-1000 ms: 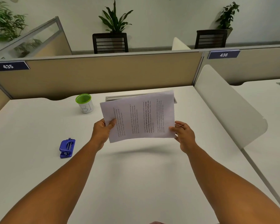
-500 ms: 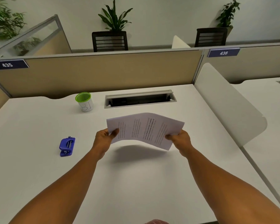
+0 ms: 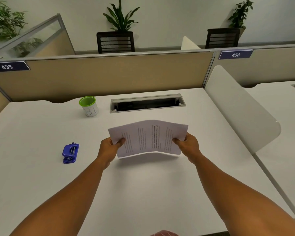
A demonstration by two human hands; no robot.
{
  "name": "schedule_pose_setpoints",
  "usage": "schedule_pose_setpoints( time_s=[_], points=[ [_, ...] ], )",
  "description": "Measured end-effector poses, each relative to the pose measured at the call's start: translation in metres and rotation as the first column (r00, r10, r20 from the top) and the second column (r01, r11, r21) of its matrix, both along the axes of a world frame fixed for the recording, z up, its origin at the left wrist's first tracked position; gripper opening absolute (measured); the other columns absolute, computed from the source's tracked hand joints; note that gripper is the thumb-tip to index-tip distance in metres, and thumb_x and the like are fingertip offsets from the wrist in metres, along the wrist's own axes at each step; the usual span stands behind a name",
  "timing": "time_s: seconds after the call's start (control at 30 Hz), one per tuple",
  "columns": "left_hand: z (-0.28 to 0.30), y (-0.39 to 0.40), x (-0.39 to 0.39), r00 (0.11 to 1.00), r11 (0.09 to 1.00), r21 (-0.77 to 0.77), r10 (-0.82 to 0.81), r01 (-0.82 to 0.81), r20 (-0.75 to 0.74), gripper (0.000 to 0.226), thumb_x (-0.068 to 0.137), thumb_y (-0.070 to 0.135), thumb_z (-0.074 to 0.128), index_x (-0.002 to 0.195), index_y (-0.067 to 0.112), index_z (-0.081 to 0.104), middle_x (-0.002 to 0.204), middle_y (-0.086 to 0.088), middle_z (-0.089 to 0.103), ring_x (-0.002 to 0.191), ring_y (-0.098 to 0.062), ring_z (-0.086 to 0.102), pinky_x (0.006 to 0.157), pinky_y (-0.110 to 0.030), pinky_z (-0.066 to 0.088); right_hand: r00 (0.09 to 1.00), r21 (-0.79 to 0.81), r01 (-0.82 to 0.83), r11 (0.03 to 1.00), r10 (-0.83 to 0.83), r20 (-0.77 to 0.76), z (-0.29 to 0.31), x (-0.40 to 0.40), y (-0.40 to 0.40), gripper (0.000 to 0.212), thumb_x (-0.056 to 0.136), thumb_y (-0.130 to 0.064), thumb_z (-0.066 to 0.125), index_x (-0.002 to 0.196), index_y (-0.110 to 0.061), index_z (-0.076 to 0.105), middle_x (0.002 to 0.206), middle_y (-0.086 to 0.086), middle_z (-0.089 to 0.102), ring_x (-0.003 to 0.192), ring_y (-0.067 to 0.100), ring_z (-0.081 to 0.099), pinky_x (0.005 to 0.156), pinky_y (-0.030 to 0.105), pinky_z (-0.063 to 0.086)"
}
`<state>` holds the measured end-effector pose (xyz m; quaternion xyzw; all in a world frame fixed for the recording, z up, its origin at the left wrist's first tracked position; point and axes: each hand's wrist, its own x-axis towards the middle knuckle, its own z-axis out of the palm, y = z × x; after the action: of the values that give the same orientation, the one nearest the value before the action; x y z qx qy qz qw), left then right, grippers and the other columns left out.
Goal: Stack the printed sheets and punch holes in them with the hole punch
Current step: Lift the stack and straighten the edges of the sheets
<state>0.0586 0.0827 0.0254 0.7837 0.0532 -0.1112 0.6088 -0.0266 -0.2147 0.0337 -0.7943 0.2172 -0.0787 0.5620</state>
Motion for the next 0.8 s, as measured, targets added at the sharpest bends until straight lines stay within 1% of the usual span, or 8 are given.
schedule_pose_setpoints(
  time_s=[0.1,0.23,0.37,0.47,0.53,0.6,0.7,0.8],
  points=[
    [0.011,-0.002,0.008,0.999,1.000,-0.022,0.019,-0.018,0.033,0.023,0.090,0.030,0.068,0.112,0.020,0.066,0.104,-0.001,0.071,0.096,-0.025,0.065,0.066,-0.022,0.051,0.998,0.024,0.040,0.999,-0.041,0.040,0.008,0.005,0.001,0.025,0.090,-0.016,0.068,0.114,-0.022,0.062,0.101,0.000,0.068,0.091,0.024,0.065,0.082,0.036,0.057],
    [0.016,-0.003,0.013,0.999,0.999,-0.042,-0.001,0.002,0.042,0.022,0.090,0.029,0.069,0.111,0.026,0.065,0.103,0.004,0.070,0.095,-0.022,0.065,0.072,-0.024,0.052,0.999,0.033,0.013,0.999,-0.014,0.039,0.012,0.006,0.002,0.033,0.088,-0.014,0.069,0.119,-0.020,0.061,0.108,0.003,0.068,0.096,0.027,0.065,0.085,0.040,0.057],
    [0.006,0.003,0.010,0.998,0.998,-0.034,-0.050,0.050,0.025,0.036,0.085,0.026,0.075,0.119,0.021,0.063,0.105,0.005,0.069,0.097,-0.019,0.064,0.075,-0.025,0.051,0.999,0.016,-0.039,0.999,0.040,-0.036,0.004,-0.001,0.002,0.038,0.088,-0.011,0.068,0.125,-0.015,0.060,0.119,0.008,0.067,0.106,0.031,0.064,0.091,0.049,0.056],
    [0.000,0.005,0.010,1.000,1.000,-0.008,-0.017,0.017,0.007,0.036,0.086,0.026,0.074,0.120,0.023,0.061,0.104,0.006,0.067,0.096,-0.020,0.061,0.075,-0.028,0.051,0.999,0.005,-0.040,0.999,0.040,-0.037,0.003,-0.003,0.002,0.036,0.089,-0.012,0.067,0.124,-0.017,0.060,0.116,0.004,0.067,0.106,0.029,0.063,0.091,0.044,0.057],
    [0.000,0.006,0.011,1.000,1.000,0.012,-0.009,0.009,-0.002,0.029,0.087,0.027,0.073,0.114,0.026,0.061,0.099,0.009,0.067,0.094,-0.019,0.061,0.067,-0.022,0.050,0.999,-0.006,-0.041,0.999,0.041,-0.032,0.003,-0.003,0.001,0.031,0.091,-0.016,0.066,0.121,-0.019,0.061,0.110,0.002,0.067,0.104,0.028,0.063,0.088,0.040,0.056],
    [0.001,0.006,0.013,1.000,0.999,0.034,-0.018,0.018,0.000,0.027,0.089,0.028,0.070,0.115,0.025,0.061,0.100,0.007,0.067,0.094,-0.019,0.061,0.063,-0.019,0.049,0.999,-0.022,-0.045,0.999,0.045,-0.027,0.005,-0.002,0.001,0.028,0.092,-0.017,0.064,0.120,-0.018,0.062,0.111,0.004,0.067,0.103,0.028,0.063,0.086,0.038,0.056],
    [0.003,0.006,0.015,0.999,0.998,0.050,-0.033,0.032,0.032,0.028,0.092,0.028,0.066,0.119,0.023,0.061,0.103,0.005,0.067,0.091,-0.017,0.062,0.064,-0.019,0.048,0.999,-0.030,-0.036,0.999,0.035,-0.024,0.008,0.001,0.001,0.025,0.094,-0.018,0.062,0.119,-0.016,0.062,0.113,0.006,0.068,0.102,0.028,0.063,0.087,0.040,0.055],
    [0.008,0.005,0.017,0.998,0.999,0.030,-0.023,0.021,0.060,0.023,0.093,0.027,0.066,0.115,0.026,0.062,0.094,0.014,0.068,0.084,-0.006,0.064,0.060,-0.016,0.048,1.000,-0.022,-0.020,1.000,0.020,-0.007,0.011,0.004,0.002,0.025,0.096,-0.020,0.060,0.120,-0.016,0.062,0.113,0.006,0.068,0.098,0.028,0.064,0.087,0.042,0.056]
  ],
)
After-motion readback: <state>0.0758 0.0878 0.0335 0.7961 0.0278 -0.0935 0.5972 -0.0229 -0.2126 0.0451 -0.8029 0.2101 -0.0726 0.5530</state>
